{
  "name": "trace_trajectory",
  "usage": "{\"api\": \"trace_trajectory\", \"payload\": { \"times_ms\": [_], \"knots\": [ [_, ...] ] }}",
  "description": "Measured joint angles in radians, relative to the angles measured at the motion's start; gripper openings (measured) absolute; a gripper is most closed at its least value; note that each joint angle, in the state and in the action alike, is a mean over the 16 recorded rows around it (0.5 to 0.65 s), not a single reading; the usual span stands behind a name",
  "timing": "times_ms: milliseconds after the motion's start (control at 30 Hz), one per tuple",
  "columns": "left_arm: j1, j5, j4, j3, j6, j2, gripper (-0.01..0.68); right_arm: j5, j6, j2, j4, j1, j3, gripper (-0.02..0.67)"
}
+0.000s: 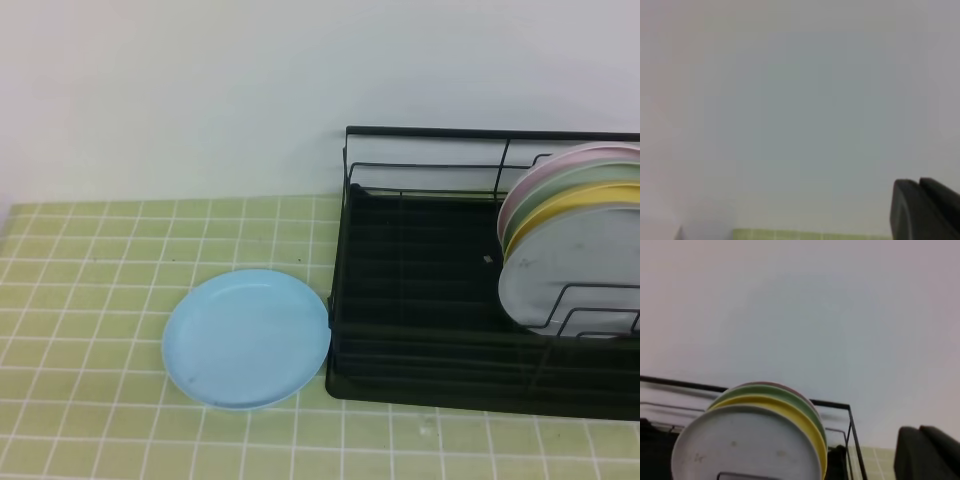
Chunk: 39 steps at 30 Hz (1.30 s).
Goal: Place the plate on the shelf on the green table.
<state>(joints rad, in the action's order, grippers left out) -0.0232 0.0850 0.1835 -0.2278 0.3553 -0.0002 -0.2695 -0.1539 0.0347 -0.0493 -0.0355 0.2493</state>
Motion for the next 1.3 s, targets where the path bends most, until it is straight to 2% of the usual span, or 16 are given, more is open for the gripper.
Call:
{"api": "trace_trajectory", "payload": {
  "times_ms": [233, 467, 733, 967, 1133, 1300],
  "knots": [
    [0.0, 0.148, -0.016, -0.047, 0.019, 0.058, -0.002, -0.213, -0.026, 0.153, -0.028, 0.0, 0.096, 0.003],
    [0.0, 0.388, -0.063, -0.176, -0.012, 0.218, -0.002, -0.27, -0.107, 0.325, -0.065, 0.0, 0.118, 0.003],
    [0.0, 0.611, -0.2, -0.378, -0.195, 0.5, -0.002, -0.278, -0.217, 0.421, -0.082, 0.0, 0.106, 0.002],
    [0.0, 0.689, -0.38, -0.537, -0.4, 0.778, 0.005, -0.301, -0.246, 0.436, -0.108, 0.0, 0.092, 0.001],
    [0.0, 0.683, -0.51, -0.62, -0.522, 0.968, 0.065, -0.311, -0.246, 0.437, -0.145, 0.0, 0.088, 0.001],
    [-0.001, 0.632, -0.613, -0.675, -0.614, 1.139, 0.215, -0.303, -0.247, 0.437, -0.17, 0.0, 0.088, 0.001]
  ]
}}
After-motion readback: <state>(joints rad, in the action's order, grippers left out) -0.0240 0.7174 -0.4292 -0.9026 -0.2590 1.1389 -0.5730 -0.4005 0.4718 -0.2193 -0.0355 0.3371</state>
